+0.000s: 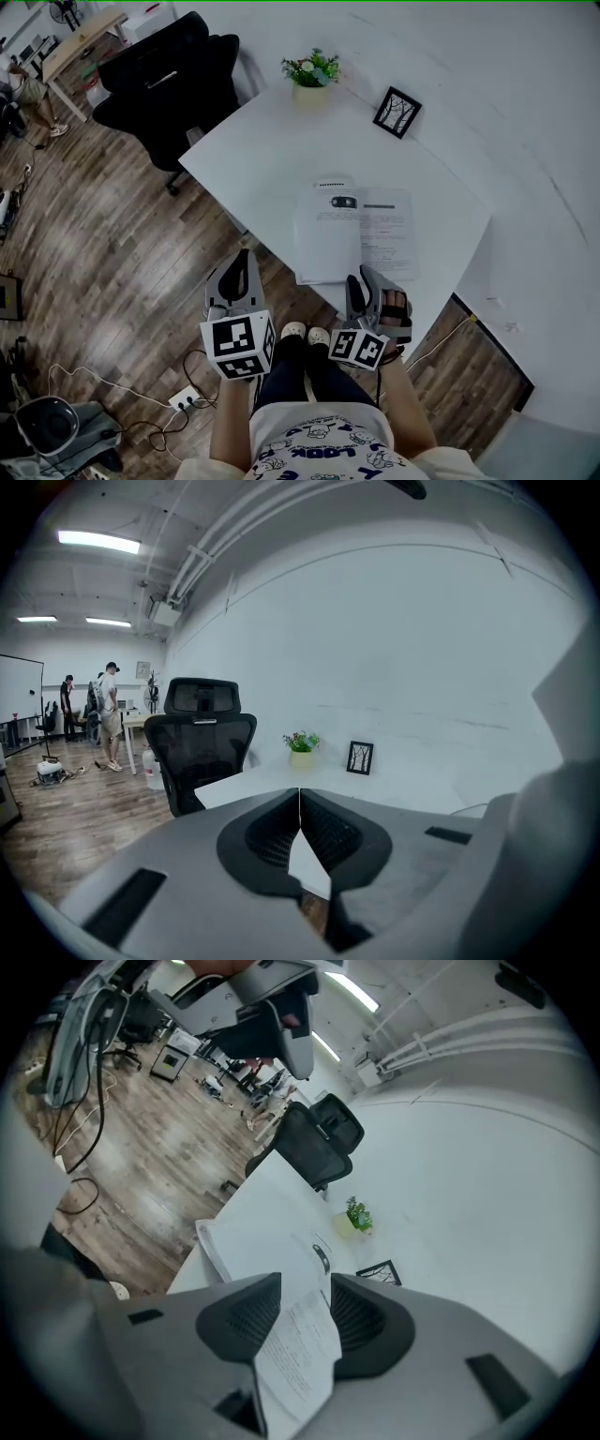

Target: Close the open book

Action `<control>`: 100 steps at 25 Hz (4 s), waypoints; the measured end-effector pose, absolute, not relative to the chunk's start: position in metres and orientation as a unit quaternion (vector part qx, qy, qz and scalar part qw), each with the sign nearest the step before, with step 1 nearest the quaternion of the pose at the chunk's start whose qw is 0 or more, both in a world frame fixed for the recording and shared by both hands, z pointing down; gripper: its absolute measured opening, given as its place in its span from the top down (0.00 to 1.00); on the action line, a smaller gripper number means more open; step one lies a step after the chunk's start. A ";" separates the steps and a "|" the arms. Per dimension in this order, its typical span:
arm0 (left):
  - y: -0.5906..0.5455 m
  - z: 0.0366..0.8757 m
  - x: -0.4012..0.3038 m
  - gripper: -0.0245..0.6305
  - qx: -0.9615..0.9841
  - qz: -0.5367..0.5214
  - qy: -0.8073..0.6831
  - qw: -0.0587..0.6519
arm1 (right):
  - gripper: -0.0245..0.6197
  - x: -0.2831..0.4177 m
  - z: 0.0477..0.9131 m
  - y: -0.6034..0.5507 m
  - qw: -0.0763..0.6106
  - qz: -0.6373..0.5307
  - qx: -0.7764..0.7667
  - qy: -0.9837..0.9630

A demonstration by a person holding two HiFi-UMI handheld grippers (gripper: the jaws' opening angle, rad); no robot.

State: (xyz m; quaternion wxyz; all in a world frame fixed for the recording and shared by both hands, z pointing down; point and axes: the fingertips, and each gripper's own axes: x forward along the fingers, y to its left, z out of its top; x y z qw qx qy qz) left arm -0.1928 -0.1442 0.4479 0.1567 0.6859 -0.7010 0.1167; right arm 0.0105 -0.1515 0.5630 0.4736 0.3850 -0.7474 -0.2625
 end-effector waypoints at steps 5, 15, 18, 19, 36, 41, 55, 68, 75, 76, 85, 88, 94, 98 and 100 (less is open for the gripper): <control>-0.142 0.454 -0.197 0.93 0.681 0.119 -0.704 0.162 | 0.71 0.005 0.575 -0.148 0.485 -0.280 0.364 -0.744; -0.140 0.458 -0.199 0.93 0.676 0.120 -0.708 0.167 | 0.71 -0.003 0.602 -0.136 0.509 -0.312 0.318 -0.737; -0.141 0.459 -0.202 0.93 0.674 0.120 -0.710 0.168 | 0.70 -0.006 0.611 -0.134 0.515 -0.318 0.303 -0.736; -0.140 0.458 -0.203 0.93 0.673 0.120 -0.711 0.168 | 0.70 -0.007 0.615 -0.134 0.518 -0.324 0.295 -0.734; -0.132 0.461 -0.218 0.93 0.653 0.120 -0.728 0.172 | 0.68 -0.025 0.652 -0.130 0.547 -0.377 0.230 -0.711; -0.127 0.460 -0.224 0.93 0.647 0.120 -0.733 0.173 | 0.68 -0.029 0.659 -0.133 0.554 -0.391 0.219 -0.702; -0.119 0.460 -0.228 0.93 0.637 0.115 -0.741 0.178 | 0.72 -0.043 0.663 -0.139 0.538 -0.386 0.233 -0.713; -0.120 0.453 -0.226 0.93 0.640 0.107 -0.741 0.174 | 0.83 -0.048 0.640 -0.141 0.477 -0.236 0.295 -0.794; -0.126 0.448 -0.217 0.93 0.650 0.101 -0.734 0.171 | 0.87 -0.038 0.615 -0.144 0.431 -0.160 0.343 -0.819; -0.127 0.447 -0.215 0.93 0.652 0.100 -0.732 0.170 | 0.87 -0.036 0.612 -0.145 0.425 -0.148 0.351 -0.821; -0.137 0.438 -0.198 0.93 0.670 0.095 -0.718 0.162 | 0.89 -0.017 0.588 -0.151 0.361 -0.059 0.404 -0.838; -0.140 0.436 -0.192 0.93 0.676 0.095 -0.713 0.160 | 0.89 -0.011 0.583 -0.152 0.346 -0.042 0.415 -0.840; -0.146 0.433 -0.180 0.93 0.686 0.095 -0.704 0.157 | 0.89 0.001 0.578 -0.153 0.328 -0.021 0.435 -0.838; -0.151 0.429 -0.170 0.93 0.696 0.096 -0.695 0.152 | 0.89 0.010 0.573 -0.155 0.314 -0.004 0.451 -0.836; -0.154 0.428 -0.165 0.93 0.700 0.097 -0.691 0.151 | 0.89 0.016 0.571 -0.156 0.305 0.007 0.461 -0.833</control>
